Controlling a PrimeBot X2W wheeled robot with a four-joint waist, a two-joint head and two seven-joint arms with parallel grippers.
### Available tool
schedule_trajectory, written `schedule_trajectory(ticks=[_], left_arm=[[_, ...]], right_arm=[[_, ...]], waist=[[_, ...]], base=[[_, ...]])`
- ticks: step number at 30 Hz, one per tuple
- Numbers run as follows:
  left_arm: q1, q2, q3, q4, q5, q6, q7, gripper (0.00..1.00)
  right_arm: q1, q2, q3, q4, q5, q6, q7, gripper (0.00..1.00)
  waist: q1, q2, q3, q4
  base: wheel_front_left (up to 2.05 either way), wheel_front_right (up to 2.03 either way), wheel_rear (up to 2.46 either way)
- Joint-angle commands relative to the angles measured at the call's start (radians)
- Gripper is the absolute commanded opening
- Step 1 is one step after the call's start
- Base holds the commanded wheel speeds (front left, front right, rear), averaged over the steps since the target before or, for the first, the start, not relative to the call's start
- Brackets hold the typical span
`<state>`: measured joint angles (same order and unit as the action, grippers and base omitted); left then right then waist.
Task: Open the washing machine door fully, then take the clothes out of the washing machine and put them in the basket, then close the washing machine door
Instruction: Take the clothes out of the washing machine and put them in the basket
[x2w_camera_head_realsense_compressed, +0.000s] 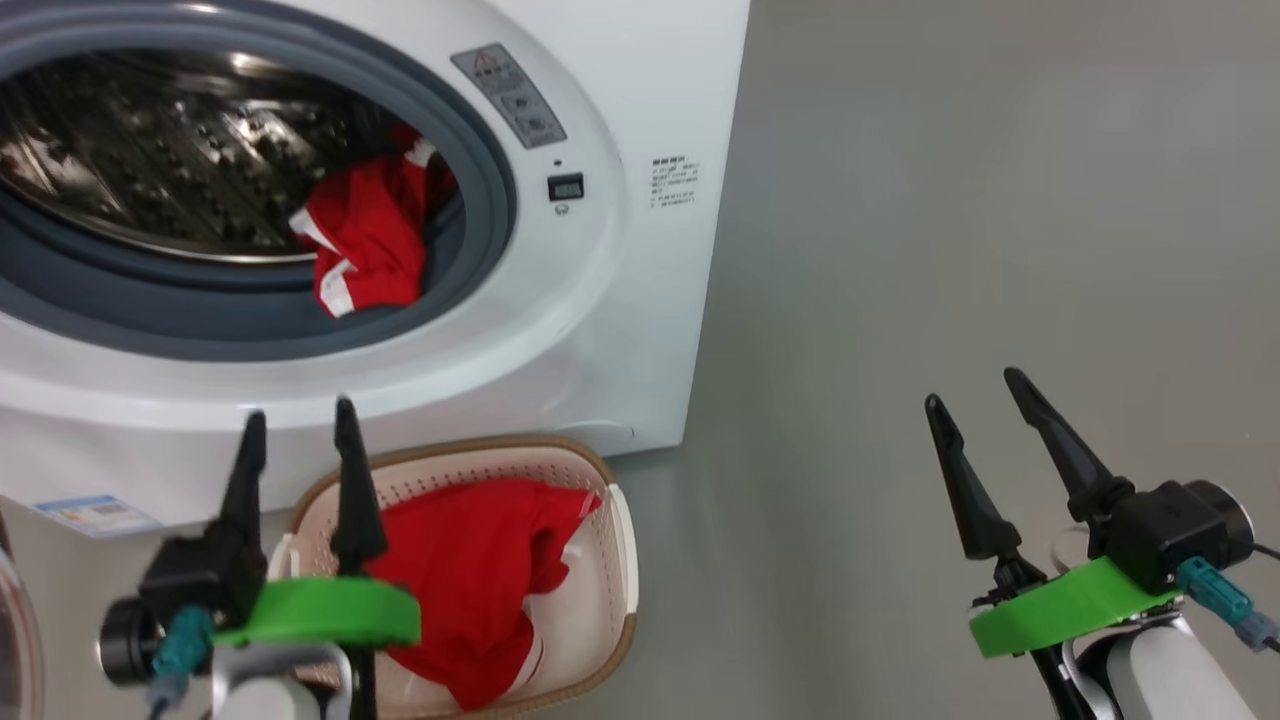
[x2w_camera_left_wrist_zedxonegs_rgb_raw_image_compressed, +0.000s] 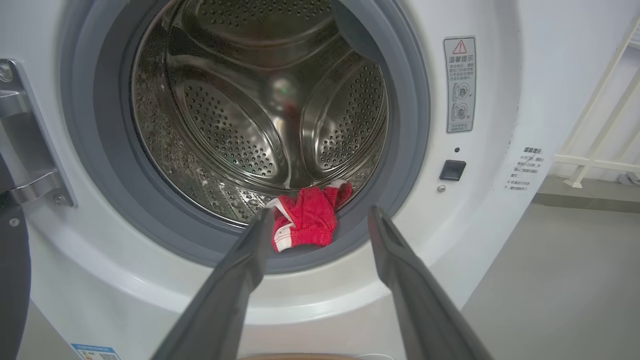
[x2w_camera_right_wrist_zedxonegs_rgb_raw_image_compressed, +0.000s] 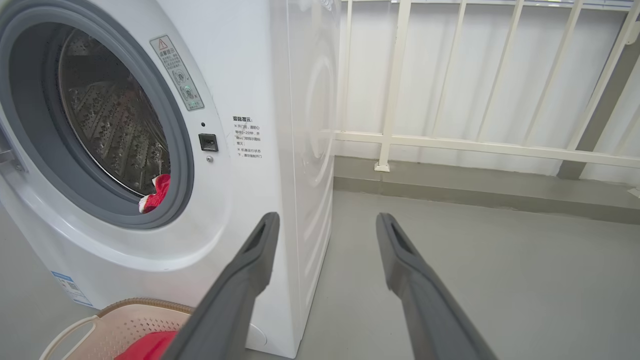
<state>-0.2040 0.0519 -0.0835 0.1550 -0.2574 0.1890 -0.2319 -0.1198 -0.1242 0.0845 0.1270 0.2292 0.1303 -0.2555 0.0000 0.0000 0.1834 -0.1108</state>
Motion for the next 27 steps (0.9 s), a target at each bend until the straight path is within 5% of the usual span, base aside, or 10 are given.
schedule_trajectory(ticks=[1, 20, 27], left_arm=[[-0.048, 0.011, 0.037, -0.014, -0.007, 0.01, -0.01, 1.0], [-0.525, 0.076, 0.076, 0.263, -0.038, -0.027, -0.019, 1.0], [-0.711, 0.086, 0.103, 0.445, -0.121, -0.085, 0.052, 1.0]], right_arm=[[-0.032, -0.015, 0.024, -0.03, 0.014, 0.0, -0.006, 1.0], [-0.131, -0.044, 0.032, -0.075, 0.018, 0.0, -0.006, 1.0], [-0.146, -0.036, 0.021, -0.068, 0.022, 0.0, -0.006, 1.0]], waist=[[0.0, 0.0, 0.057, -0.001], [0.0, 0.0, 0.293, -0.014], [0.0, 0.0, 0.333, -0.023]], base=[[0.0, 0.0, 0.0], [0.0, 0.0, 0.0], [0.0, 0.0, 0.0]])
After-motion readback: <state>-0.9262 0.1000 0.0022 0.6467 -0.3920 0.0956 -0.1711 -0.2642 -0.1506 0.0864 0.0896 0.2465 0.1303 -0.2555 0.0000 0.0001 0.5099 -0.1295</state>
